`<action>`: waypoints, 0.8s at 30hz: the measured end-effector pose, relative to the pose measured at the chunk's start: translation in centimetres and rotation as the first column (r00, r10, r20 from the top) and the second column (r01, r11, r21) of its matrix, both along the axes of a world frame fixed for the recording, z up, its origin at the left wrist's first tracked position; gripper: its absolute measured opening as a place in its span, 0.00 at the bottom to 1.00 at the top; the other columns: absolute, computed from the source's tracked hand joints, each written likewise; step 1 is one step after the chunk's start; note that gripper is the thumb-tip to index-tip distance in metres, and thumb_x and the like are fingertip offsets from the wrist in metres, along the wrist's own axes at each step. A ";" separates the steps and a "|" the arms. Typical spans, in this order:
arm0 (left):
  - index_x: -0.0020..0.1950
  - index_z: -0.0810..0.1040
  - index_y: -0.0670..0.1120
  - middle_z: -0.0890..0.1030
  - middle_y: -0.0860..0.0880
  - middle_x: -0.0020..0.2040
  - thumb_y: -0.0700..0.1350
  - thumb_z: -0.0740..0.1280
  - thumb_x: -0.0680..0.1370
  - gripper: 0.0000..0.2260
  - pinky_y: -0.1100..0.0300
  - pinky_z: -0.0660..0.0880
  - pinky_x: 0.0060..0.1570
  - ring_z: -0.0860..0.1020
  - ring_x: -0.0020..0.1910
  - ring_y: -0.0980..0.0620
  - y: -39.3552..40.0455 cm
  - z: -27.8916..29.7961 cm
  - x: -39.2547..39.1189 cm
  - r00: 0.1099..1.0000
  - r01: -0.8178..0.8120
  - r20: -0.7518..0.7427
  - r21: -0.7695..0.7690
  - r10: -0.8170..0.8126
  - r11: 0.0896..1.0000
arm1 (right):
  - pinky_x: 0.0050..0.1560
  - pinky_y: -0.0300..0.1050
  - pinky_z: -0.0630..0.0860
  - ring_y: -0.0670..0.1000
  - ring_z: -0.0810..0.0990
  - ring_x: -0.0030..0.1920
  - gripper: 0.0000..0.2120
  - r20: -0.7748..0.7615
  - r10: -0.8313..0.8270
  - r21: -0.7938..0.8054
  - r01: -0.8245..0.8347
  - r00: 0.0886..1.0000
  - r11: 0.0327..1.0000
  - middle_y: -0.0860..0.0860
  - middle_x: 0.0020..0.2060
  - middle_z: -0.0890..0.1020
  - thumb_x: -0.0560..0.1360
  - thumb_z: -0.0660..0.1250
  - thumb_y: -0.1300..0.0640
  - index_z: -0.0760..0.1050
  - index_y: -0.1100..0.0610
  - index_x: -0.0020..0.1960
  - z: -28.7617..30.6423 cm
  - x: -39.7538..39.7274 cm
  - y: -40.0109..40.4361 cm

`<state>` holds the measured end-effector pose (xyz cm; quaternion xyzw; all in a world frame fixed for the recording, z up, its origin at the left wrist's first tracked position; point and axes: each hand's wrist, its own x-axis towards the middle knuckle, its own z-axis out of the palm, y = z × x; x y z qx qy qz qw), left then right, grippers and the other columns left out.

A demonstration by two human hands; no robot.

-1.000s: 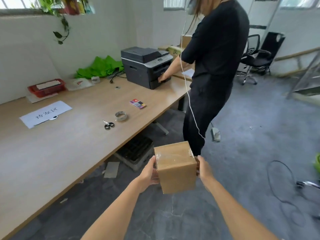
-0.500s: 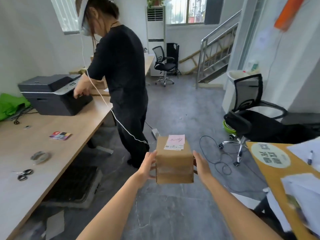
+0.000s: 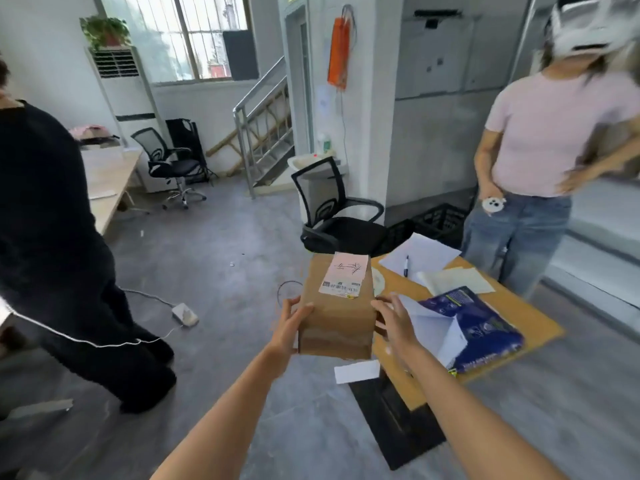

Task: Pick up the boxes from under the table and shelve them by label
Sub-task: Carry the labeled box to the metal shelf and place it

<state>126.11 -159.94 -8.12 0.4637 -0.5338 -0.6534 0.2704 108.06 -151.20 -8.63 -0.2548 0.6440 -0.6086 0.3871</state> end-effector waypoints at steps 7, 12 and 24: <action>0.53 0.71 0.63 0.73 0.54 0.55 0.56 0.65 0.75 0.08 0.48 0.76 0.50 0.73 0.55 0.50 6.9 0.8 -13.3 0.987 0.151 -0.055 0.015 -0.150 0.988 | 0.52 0.51 0.79 0.55 0.80 0.53 0.11 -0.059 -0.265 -0.011 0.265 0.962 0.964 0.56 0.53 0.80 0.76 0.65 0.49 0.74 0.55 0.53 0.1 -11.8 10.1; 0.58 0.75 0.58 0.69 0.49 0.66 0.54 0.65 0.75 0.12 0.44 0.71 0.60 0.68 0.66 0.42 11.4 1.5 -21.8 0.961 0.274 -0.036 0.038 -0.273 0.961 | 0.58 0.54 0.75 0.56 0.79 0.56 0.12 -0.079 -0.401 0.010 0.403 0.913 0.915 0.54 0.54 0.80 0.75 0.65 0.45 0.72 0.52 0.51 0.2 -19.9 18.3; 0.71 0.67 0.46 0.72 0.43 0.69 0.59 0.65 0.74 0.30 0.47 0.67 0.68 0.71 0.67 0.42 23.6 1.9 -43.9 0.812 0.583 -0.017 0.063 -0.584 0.810 | 0.47 0.52 0.73 0.53 0.73 0.49 0.19 0.182 -0.707 0.162 0.688 0.684 0.707 0.49 0.51 0.75 0.71 0.65 0.38 0.73 0.47 0.56 -0.7 -33.2 38.3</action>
